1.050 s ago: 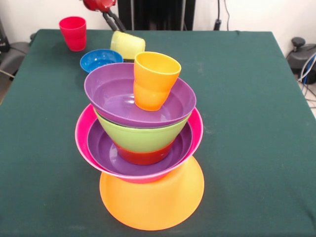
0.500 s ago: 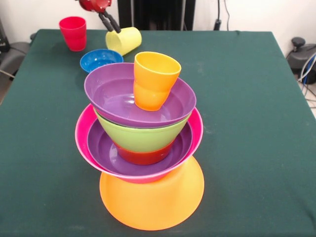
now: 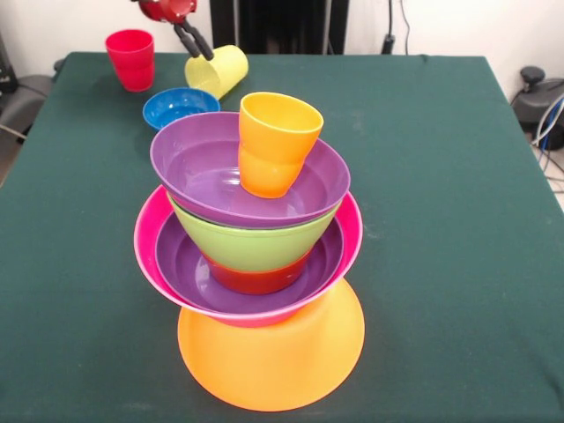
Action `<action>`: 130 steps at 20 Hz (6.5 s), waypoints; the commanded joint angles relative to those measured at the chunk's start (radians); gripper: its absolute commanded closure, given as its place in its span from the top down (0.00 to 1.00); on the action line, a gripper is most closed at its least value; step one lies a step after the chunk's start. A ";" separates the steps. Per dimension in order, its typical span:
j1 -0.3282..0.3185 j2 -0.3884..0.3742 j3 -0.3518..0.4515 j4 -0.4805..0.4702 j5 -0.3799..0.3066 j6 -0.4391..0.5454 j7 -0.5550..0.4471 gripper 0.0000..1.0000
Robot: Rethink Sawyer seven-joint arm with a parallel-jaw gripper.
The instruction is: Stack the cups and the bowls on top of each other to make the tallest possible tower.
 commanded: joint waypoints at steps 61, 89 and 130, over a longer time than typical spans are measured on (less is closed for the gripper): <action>0.029 0.284 0.119 -0.327 0.075 0.403 -0.816 1.00; 0.006 0.293 0.048 -0.334 0.027 0.432 -0.885 1.00; 0.030 0.342 -0.027 -0.393 -0.105 0.442 -1.081 0.00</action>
